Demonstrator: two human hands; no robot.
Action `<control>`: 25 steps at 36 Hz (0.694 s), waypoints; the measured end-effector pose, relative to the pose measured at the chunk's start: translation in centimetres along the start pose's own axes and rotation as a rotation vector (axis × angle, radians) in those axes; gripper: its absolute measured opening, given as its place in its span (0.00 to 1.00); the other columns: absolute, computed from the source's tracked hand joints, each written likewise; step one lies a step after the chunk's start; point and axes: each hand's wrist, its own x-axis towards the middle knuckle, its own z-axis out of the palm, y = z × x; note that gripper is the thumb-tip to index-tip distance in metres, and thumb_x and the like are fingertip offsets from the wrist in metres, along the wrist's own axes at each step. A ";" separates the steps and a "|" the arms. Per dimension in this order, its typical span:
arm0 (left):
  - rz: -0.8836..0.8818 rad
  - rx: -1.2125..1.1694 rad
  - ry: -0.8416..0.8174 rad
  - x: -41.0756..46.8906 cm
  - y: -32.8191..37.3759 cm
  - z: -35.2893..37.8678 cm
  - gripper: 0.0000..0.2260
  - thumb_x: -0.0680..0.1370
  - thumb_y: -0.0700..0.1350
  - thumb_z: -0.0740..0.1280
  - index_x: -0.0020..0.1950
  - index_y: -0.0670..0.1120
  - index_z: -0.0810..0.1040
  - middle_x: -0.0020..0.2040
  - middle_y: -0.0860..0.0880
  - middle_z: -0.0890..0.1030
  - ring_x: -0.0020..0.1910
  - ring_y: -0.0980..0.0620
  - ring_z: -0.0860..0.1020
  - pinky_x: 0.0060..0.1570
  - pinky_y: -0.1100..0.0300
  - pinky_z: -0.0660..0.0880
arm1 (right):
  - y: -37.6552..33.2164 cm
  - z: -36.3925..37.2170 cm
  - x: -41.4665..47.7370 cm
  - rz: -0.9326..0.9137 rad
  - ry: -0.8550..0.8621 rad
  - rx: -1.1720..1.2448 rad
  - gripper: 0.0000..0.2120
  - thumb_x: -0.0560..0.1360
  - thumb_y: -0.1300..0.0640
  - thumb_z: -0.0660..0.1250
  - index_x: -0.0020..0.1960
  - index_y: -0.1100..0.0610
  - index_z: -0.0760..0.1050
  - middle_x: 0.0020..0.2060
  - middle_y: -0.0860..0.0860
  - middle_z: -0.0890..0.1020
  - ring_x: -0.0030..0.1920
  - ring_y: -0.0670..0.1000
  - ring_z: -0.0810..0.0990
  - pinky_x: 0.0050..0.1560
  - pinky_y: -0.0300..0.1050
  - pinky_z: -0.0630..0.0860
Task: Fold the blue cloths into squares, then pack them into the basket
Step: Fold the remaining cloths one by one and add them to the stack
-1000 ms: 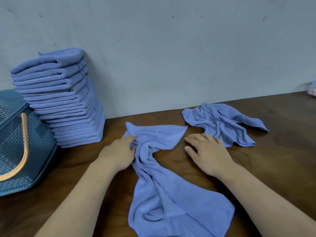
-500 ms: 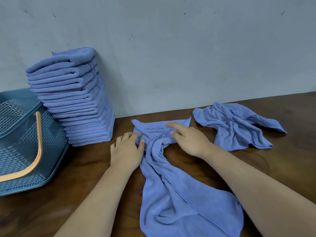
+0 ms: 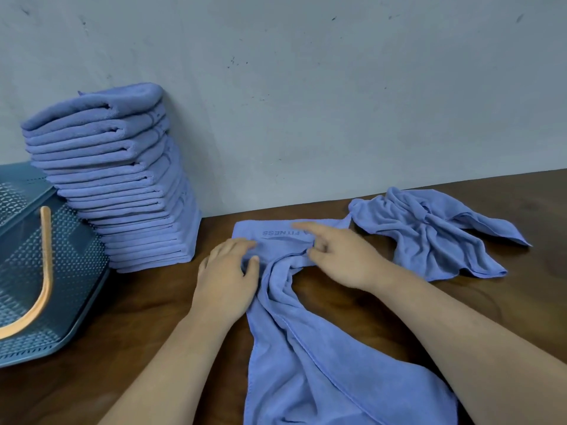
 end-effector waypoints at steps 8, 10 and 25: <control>0.078 -0.014 -0.134 0.2 -0.4 0.0 0.16 0.86 0.54 0.61 0.73 0.57 0.76 0.74 0.59 0.76 0.71 0.54 0.73 0.73 0.50 0.68 | 0.1 -0.5 -0.1 0.012 0.035 0.194 0.10 0.80 0.62 0.65 0.49 0.48 0.81 0.35 0.52 0.83 0.35 0.51 0.78 0.44 0.51 0.78; 0.026 0.049 -0.113 0.3 -0.7 0.0 0.17 0.86 0.55 0.59 0.74 0.57 0.74 0.75 0.59 0.74 0.72 0.53 0.73 0.75 0.47 0.65 | 0.4 -1.2 -0.2 0.084 0.108 0.285 0.10 0.78 0.65 0.63 0.46 0.53 0.80 0.35 0.53 0.83 0.35 0.49 0.78 0.44 0.48 0.77; 0.025 0.013 -0.209 0.4 -1.4 0.3 0.25 0.84 0.65 0.58 0.81 0.60 0.67 0.82 0.61 0.63 0.83 0.58 0.56 0.83 0.46 0.51 | 3.3 -1.1 0.4 0.187 0.242 -0.099 0.13 0.78 0.34 0.62 0.50 0.42 0.75 0.48 0.45 0.78 0.53 0.52 0.77 0.52 0.52 0.76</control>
